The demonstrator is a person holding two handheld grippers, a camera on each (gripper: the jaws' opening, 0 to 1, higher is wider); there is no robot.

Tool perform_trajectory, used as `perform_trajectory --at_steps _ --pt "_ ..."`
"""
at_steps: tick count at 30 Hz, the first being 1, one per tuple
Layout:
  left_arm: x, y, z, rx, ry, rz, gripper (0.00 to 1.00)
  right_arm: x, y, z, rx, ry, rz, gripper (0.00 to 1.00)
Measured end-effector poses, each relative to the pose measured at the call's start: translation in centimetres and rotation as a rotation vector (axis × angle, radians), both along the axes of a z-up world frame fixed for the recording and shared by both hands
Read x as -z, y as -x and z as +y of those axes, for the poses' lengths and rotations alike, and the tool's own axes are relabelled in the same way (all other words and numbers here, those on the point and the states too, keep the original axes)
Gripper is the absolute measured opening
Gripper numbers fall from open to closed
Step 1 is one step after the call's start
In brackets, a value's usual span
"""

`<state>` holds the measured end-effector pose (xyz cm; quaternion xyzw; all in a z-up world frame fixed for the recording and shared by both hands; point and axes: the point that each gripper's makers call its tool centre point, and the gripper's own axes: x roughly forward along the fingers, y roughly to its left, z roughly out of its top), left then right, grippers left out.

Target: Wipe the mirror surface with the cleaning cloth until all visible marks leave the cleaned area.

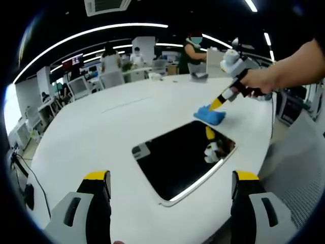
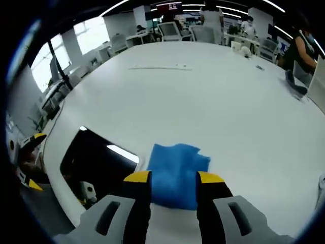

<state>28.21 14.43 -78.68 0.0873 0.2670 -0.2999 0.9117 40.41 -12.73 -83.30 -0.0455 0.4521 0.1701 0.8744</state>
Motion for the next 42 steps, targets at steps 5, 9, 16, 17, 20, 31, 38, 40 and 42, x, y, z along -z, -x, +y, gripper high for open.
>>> perform_trajectory --at_steps 5,9,16,17,20,31,38,40,42 --pt "0.5 -0.1 0.3 -0.018 0.015 0.025 1.00 0.7 -0.6 0.1 0.048 -0.005 0.001 0.26" --pt "0.5 0.1 0.4 -0.042 0.047 0.044 1.00 1.7 -0.7 -0.3 0.079 0.014 0.020 0.20" --pt "0.4 -0.1 0.3 -0.026 0.017 0.024 1.00 2.4 -1.0 0.0 0.046 0.081 -0.004 0.13" --pt "0.3 -0.1 0.3 -0.025 0.011 0.019 0.98 2.5 -1.0 0.1 0.045 0.083 0.001 0.13" --pt "0.0 -0.1 0.2 -0.011 -0.001 -0.004 0.95 2.6 -1.1 0.2 0.030 0.121 -0.001 0.12" --pt "0.3 -0.2 0.1 -0.008 0.011 0.015 0.99 2.5 -0.7 -0.1 0.154 0.042 0.075 0.03" --pt "0.2 -0.1 0.1 -0.011 0.020 0.015 0.99 1.9 0.0 -0.7 0.202 0.000 0.097 0.03" --pt "0.2 -0.1 0.1 -0.010 0.019 0.017 0.99 1.4 0.3 -0.8 0.208 -0.006 0.097 0.03" --pt "0.3 0.1 0.0 -0.006 0.021 0.024 0.99 1.0 0.1 -0.8 0.224 -0.027 0.101 0.03"
